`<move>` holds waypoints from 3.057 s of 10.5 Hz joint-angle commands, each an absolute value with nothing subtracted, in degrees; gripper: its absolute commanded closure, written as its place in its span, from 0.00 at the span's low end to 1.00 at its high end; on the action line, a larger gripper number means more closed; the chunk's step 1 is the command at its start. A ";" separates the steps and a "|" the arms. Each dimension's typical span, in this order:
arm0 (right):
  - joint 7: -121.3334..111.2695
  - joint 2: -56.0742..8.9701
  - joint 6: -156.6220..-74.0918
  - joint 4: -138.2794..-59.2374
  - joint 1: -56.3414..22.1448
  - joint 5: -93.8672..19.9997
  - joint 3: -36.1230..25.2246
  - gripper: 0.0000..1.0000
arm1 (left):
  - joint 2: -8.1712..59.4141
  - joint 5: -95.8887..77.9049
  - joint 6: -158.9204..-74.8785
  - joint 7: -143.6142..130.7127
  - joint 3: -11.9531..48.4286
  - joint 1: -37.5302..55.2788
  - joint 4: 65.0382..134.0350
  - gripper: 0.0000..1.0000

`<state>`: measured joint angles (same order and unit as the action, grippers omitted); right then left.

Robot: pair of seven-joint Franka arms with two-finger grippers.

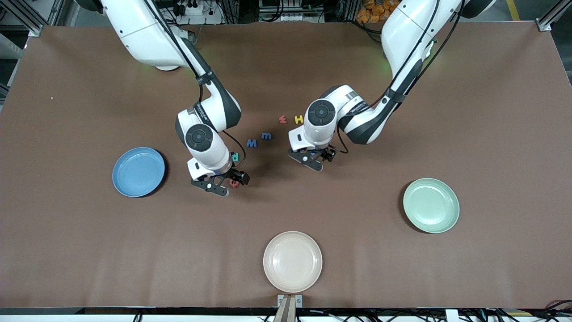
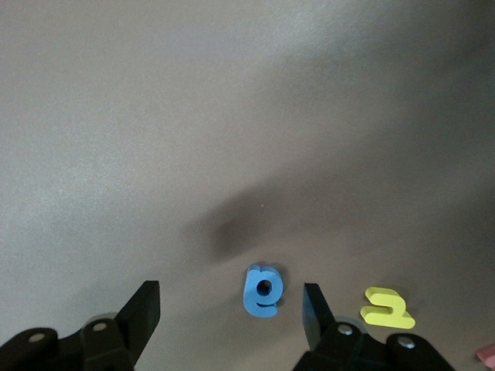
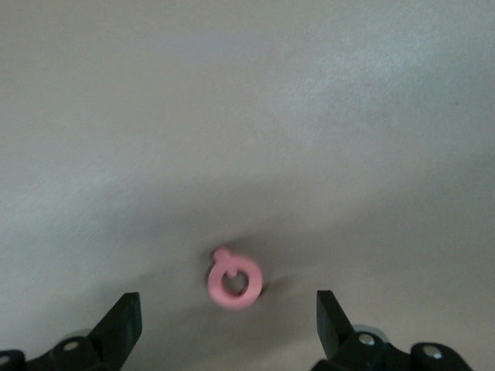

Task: Sort uppercase to blue plate, lowercase to green plate
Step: 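Grasp the blue a with the left gripper while the right gripper grasps the pink letter, then lower the blue a onto the green plate and open the left gripper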

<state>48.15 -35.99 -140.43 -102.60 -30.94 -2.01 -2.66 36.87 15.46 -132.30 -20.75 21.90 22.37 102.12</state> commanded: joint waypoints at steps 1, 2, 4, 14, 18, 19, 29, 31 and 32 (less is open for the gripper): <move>45.39 -38.67 -140.10 -99.40 -31.47 -1.31 -4.56 0.00 | 37.26 17.92 -133.07 -23.29 21.62 22.59 102.57 0.24; 45.26 -38.93 -140.18 -99.49 -31.64 -1.58 -4.57 0.00 | 37.27 17.93 -133.41 -24.42 21.62 22.67 102.92 0.28; 45.79 -39.29 -140.53 -99.49 -31.90 -1.93 -4.48 0.09 | 37.09 18.02 -135.25 -26.01 21.62 22.41 105.02 0.28; 39.03 -39.02 -143.79 -102.30 -30.94 -2.11 -2.99 0.34 | 37.97 17.93 -138.95 -30.06 21.62 23.20 105.99 0.43; 38.76 -38.67 -142.65 -102.75 -30.41 -2.81 -1.85 0.38 | 38.50 18.28 -139.04 -30.06 21.62 23.55 106.00 0.50; 38.76 -38.58 -142.21 -102.66 -29.98 -2.90 -1.32 0.39 | 38.50 18.63 -139.04 -30.15 21.62 23.55 106.00 0.50; 36.74 -38.67 -141.94 -102.74 -29.62 -3.34 -0.88 0.61 | 28.22 17.85 -128.32 -22.10 21.97 10.14 104.60 1.00; 36.74 -38.67 -141.94 -102.66 -29.62 -3.34 -0.88 0.64 | 28.39 17.93 -128.15 -19.69 21.89 4.51 102.14 1.00; 36.65 -38.67 -141.94 -102.66 -29.53 -3.34 -0.88 0.65 | 28.74 17.84 -128.14 -17.86 21.88 1.26 101.00 1.00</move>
<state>37.59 -38.87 -141.62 -101.69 -30.49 -2.26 -2.32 28.05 17.21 -128.87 -19.47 21.20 4.58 102.31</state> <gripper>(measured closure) 0.630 0.727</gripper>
